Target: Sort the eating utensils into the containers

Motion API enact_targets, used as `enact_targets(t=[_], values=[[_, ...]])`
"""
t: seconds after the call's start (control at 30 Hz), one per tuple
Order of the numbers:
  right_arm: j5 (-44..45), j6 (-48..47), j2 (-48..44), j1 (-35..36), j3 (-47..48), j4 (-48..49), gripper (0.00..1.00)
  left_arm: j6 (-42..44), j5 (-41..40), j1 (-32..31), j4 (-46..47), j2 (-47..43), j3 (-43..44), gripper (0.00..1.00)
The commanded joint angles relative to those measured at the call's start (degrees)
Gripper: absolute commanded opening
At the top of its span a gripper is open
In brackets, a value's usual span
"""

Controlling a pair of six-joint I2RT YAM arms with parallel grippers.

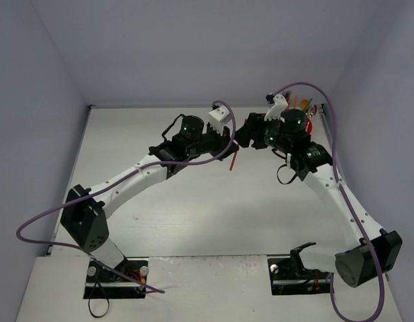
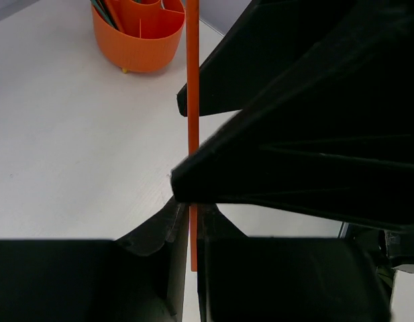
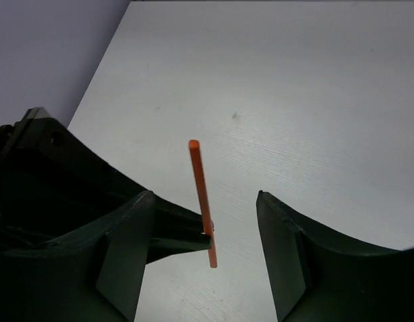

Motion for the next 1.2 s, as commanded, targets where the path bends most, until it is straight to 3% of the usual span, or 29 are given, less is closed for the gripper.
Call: enact_targets(t=[0.0, 0.23, 0.3, 0.4, 0.47, 0.57, 0.67, 0.83, 1.17], values=[[3.2, -0.8, 1.2, 0.6, 3.5, 4.8, 0.46, -1.4, 1.1, -0.6, 6.1, -2.5, 2.3, 0.00], [3.7, -2.1, 1.5, 1.3, 3.0, 6.6, 0.07, -1.6, 0.7, -0.6, 6.2, -1.5, 3.1, 0.00], [4.0, -2.6, 1.5, 1.3, 3.1, 6.6, 0.01, -1.7, 0.5, -0.6, 6.2, -1.2, 3.2, 0.00], [5.0, -3.5, 1.2, 1.4, 3.2, 6.6, 0.00, -1.9, -0.4, -0.6, 6.2, -0.9, 3.2, 0.00], [6.0, -4.1, 1.1, 1.3, 3.6, 6.6, 0.00, -1.9, -0.8, -0.5, 6.1, -0.7, 3.0, 0.09], [8.3, -5.5, 1.0, 1.2, 4.3, 6.3, 0.00, -1.8, -1.8, -0.3, 6.1, -1.5, 1.8, 0.52], [10.1, -7.7, 1.8, 0.2, 5.7, 6.1, 0.00, -1.4, -4.9, 0.3, 4.4, -2.9, 0.2, 0.66], [12.6, -10.4, 4.5, -5.7, 9.7, 5.5, 0.00, 0.8, -11.2, 3.1, -3.3, -8.3, -3.8, 0.75], [17.1, -18.8, 15.8, -20.5, 25.2, 6.5, 0.00, 8.2, -31.0, 14.3, -20.1, -32.2, -20.4, 0.86]])
